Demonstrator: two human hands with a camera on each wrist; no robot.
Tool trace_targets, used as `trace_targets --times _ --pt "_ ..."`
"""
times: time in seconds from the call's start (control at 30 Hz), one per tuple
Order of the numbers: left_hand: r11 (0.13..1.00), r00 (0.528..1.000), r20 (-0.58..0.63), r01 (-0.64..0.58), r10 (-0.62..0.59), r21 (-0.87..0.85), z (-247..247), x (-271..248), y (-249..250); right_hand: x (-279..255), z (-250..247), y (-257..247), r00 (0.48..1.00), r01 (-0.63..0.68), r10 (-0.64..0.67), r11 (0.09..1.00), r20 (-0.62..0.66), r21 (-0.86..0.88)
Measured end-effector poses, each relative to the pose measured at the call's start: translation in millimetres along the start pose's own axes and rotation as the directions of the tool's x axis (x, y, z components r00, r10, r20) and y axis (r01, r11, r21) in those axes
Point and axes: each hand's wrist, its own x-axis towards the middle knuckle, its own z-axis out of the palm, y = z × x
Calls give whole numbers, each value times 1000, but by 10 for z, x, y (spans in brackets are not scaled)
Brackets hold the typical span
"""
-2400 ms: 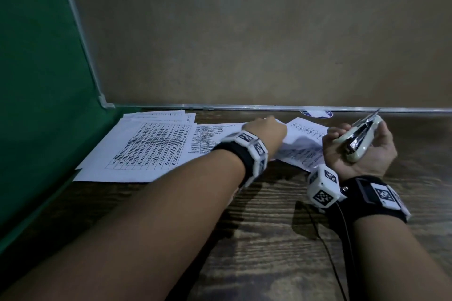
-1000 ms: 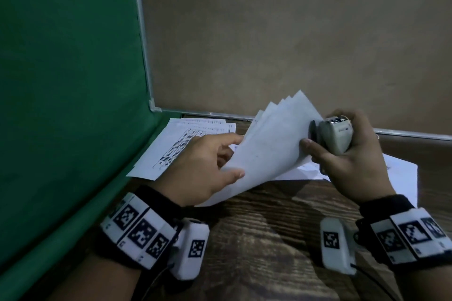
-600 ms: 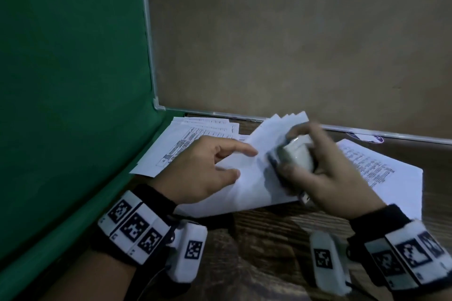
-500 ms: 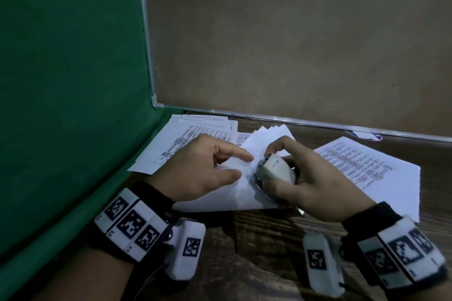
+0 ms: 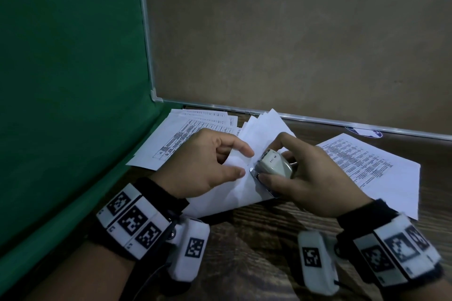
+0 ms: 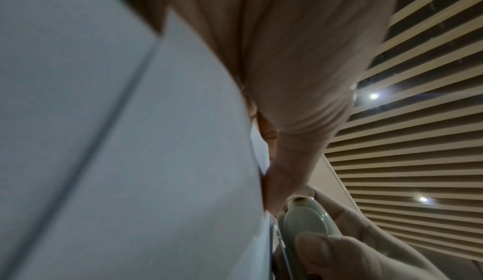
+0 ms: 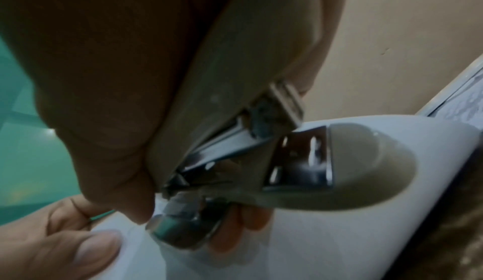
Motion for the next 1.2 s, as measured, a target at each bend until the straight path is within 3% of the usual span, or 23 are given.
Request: trace_targets --times 0.53,1.0,1.2 --pt "999 999 -16 42 -42 16 46 -9 -1 30 62 -11 988 76 -88 992 -126 -97" --pt "996 996 -63 53 -58 -68 86 -2 60 29 37 39 993 48 -60 993 -104 -111" --pt "997 994 -73 79 -79 -16 95 -15 79 34 88 13 993 45 -55 995 -109 -93"
